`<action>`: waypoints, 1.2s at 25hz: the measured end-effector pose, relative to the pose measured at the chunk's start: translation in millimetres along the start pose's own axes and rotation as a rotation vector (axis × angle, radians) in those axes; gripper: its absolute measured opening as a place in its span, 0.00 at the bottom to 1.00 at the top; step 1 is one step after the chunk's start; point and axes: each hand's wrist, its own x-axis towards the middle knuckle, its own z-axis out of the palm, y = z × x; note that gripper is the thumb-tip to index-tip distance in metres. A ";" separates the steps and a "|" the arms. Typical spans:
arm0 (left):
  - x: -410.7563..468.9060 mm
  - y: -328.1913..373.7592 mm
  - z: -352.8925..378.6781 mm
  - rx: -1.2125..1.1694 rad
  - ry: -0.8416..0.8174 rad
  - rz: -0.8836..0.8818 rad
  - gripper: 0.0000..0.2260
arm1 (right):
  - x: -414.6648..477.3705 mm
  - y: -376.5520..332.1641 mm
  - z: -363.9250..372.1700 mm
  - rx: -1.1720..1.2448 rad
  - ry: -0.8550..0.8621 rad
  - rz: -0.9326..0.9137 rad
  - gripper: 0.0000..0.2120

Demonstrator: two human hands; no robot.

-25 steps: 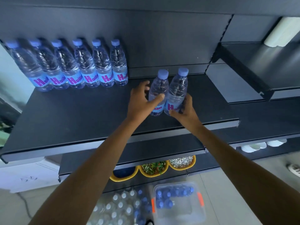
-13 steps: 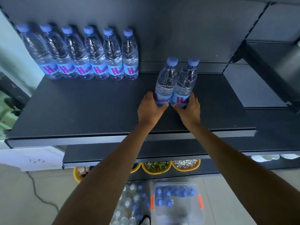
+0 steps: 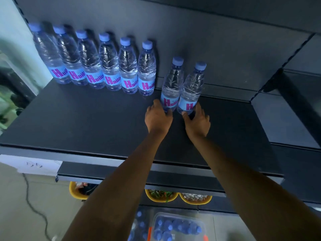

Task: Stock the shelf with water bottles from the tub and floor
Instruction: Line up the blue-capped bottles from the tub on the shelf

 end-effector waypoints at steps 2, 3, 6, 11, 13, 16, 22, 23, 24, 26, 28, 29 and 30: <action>6.7 1.2 2.6 0.014 0.023 -0.024 0.16 | 8.8 -0.1 3.8 -0.049 -0.021 -0.001 0.31; 11.4 1.5 4.3 0.029 0.035 -0.045 0.17 | 14.2 -0.9 6.3 -0.072 -0.036 -0.008 0.31; 27.2 1.9 11.0 0.132 0.035 -0.121 0.21 | 31.5 -3.9 12.5 -0.136 -0.070 -0.022 0.32; 49.1 -0.6 21.0 0.274 0.057 -0.184 0.22 | 54.7 -11.3 26.6 -0.199 -0.121 -0.020 0.30; 53.8 -2.2 23.8 0.302 0.074 -0.201 0.23 | 59.5 -12.1 32.8 -0.226 -0.116 -0.022 0.30; 58.6 -2.0 25.5 0.326 0.094 -0.230 0.25 | 67.8 -15.6 42.5 -0.245 -0.109 -0.018 0.31; 61.2 -3.3 29.4 0.378 0.107 -0.209 0.23 | 76.6 -16.9 50.2 -0.276 -0.090 -0.020 0.32; 61.0 -3.3 29.6 0.383 0.105 -0.206 0.23 | 76.4 -16.0 50.1 -0.280 -0.091 -0.022 0.31; 61.0 -3.1 29.7 0.388 0.103 -0.202 0.23 | 76.5 -15.5 49.9 -0.280 -0.092 -0.022 0.31; 61.0 -2.5 29.1 0.390 0.100 -0.200 0.23 | 76.7 -16.1 49.8 -0.271 -0.092 -0.020 0.30; 60.7 -2.5 28.9 0.384 0.102 -0.207 0.25 | 77.0 -16.9 49.8 -0.269 -0.094 -0.016 0.30; 60.3 -2.3 29.3 0.387 0.102 -0.211 0.26 | 76.3 -16.9 48.7 -0.265 -0.101 -0.009 0.31; 59.9 -1.8 29.9 0.387 0.101 -0.215 0.28 | 74.9 -17.0 46.8 -0.251 -0.111 0.002 0.32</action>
